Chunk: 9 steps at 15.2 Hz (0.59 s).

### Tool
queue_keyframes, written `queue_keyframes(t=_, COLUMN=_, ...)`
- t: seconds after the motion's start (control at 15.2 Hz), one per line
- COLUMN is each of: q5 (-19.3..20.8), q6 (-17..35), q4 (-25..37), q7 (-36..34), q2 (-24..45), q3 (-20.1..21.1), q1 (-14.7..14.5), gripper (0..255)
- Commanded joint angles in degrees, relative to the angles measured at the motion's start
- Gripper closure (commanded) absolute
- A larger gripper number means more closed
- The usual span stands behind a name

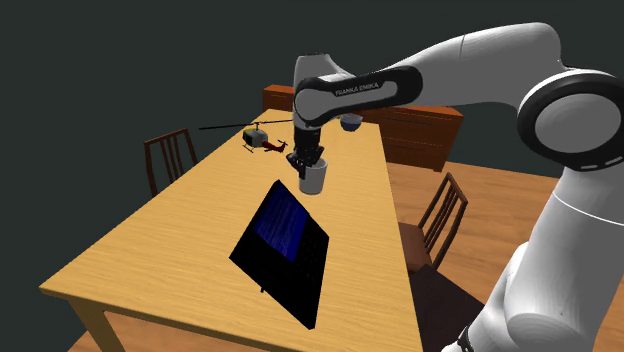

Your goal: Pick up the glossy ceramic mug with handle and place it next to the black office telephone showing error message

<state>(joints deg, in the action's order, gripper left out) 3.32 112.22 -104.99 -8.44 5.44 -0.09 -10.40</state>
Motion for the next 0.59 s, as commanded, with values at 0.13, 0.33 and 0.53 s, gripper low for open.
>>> queue_keyframes(t=0.13, q5=0.1, q6=2.9, q4=-2.3, q7=-0.2, q2=0.6, q3=0.0, q1=0.0, gripper=255)
queue_keyframes(t=0.33, q5=0.1, q6=5.1, q4=-3.9, q7=-0.3, q2=1.2, q3=0.0, q1=0.0, gripper=255)
queue_keyframes(t=0.53, q5=0.2, q6=7.3, q4=-5.3, q7=-0.4, q2=1.9, q3=0.0, q1=0.0, gripper=255)
